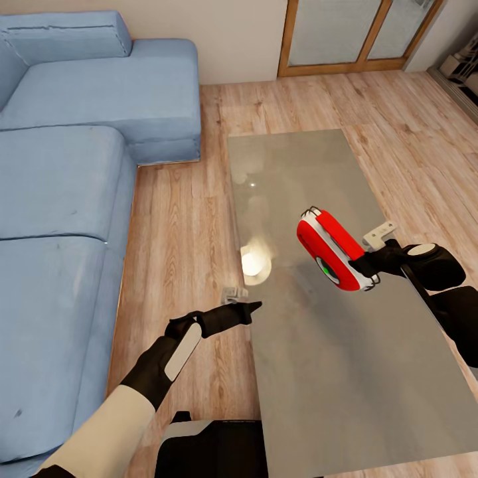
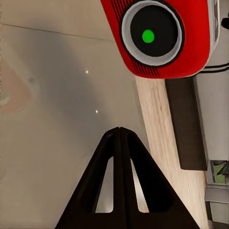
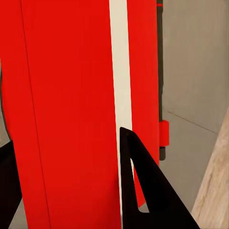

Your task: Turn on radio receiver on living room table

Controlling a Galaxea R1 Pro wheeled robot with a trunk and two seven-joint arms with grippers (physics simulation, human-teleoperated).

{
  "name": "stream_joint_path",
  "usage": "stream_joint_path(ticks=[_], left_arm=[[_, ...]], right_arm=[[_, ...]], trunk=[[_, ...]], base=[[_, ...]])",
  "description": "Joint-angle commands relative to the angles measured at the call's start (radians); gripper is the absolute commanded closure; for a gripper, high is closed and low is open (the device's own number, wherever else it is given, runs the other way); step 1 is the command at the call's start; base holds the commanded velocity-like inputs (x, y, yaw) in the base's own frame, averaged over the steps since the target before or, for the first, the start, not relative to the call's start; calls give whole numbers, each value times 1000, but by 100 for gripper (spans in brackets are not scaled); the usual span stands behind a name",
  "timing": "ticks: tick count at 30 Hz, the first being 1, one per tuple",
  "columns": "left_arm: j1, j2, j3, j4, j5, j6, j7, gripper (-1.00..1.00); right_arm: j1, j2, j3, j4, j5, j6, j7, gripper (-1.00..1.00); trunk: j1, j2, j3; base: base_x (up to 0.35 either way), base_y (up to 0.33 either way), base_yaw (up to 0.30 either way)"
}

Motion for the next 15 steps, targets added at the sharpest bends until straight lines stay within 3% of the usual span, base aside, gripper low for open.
stream_joint_path(ticks=[1, 9, 12, 15], left_arm=[[0, 0, 1, 0, 0, 0, 0, 100], [0, 1, 1, 40, -1, -1, 3, 100], [0, 3, 1, 58, -1, -1, 4, 100], [0, 3, 1, 79, -1, -1, 4, 100]], right_arm=[[0, 0, 0, 0, 4, 0, 0, 100], [0, 10, 2, 1, 0, 0, 1, 100], [0, 39, 4, 3, -1, 0, 14, 100], [0, 52, 6, 5, -3, 0, 16, 100]], trunk=[[0, 0, 0], [0, 0, 0], [0, 0, 0], [0, 0, 0]], base=[[0, 0, 0], [0, 0, 0], [0, 0, 0], [0, 0, 0]])
